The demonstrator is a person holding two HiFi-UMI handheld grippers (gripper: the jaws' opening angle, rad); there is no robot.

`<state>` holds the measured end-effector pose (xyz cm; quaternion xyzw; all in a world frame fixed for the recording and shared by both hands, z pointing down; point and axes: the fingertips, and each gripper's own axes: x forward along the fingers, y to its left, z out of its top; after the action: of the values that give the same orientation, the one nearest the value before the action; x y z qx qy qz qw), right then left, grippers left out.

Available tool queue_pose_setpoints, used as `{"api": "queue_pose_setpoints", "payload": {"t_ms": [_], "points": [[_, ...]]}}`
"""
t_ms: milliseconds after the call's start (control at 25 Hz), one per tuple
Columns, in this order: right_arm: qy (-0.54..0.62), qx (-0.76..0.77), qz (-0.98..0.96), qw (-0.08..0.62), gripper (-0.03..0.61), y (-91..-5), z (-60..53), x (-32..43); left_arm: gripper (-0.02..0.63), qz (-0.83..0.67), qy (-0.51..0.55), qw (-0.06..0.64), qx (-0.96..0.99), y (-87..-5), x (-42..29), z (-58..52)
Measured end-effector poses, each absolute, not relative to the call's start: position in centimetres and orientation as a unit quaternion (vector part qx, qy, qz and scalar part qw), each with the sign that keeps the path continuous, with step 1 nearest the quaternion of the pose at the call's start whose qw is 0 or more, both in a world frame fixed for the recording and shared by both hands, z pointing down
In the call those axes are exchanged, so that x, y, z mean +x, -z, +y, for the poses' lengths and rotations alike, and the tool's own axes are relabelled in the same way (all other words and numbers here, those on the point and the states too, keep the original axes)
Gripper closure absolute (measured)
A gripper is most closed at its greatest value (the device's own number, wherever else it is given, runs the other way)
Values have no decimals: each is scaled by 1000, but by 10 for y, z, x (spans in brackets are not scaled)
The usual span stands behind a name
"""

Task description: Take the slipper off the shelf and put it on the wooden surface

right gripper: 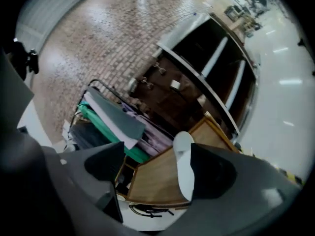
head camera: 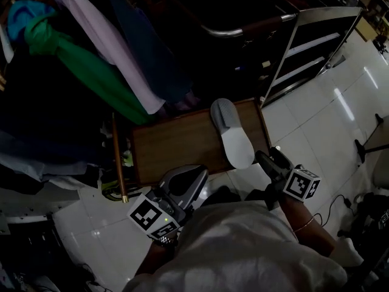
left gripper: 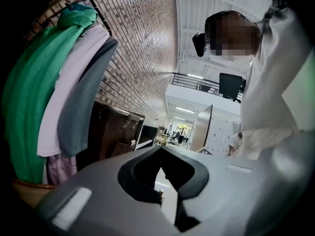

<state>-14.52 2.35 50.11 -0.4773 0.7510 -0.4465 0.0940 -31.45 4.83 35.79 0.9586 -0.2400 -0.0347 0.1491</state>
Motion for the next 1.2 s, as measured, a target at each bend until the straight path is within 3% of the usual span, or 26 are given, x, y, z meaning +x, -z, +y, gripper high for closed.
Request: {"api": "queue_pose_setpoints", "payload": {"t_ms": [160, 320, 560, 880, 1200], "points": [[276, -424, 861, 59, 163, -406, 35, -172, 617, -205, 42, 133, 969, -344, -288, 54], [161, -378, 911, 16, 161, -364, 57, -199, 617, -176, 26, 126, 976, -345, -268, 75], [163, -347, 923, 44, 173, -344, 77, -222, 617, -184, 31, 137, 973, -346, -273, 89], [116, -304, 945, 12, 191, -360, 97, -240, 617, -180, 28, 137, 974, -348, -269, 100], [143, -291, 946, 5, 193, -372, 99, -244, 617, -174, 19, 145, 974, -353, -266, 97]]}}
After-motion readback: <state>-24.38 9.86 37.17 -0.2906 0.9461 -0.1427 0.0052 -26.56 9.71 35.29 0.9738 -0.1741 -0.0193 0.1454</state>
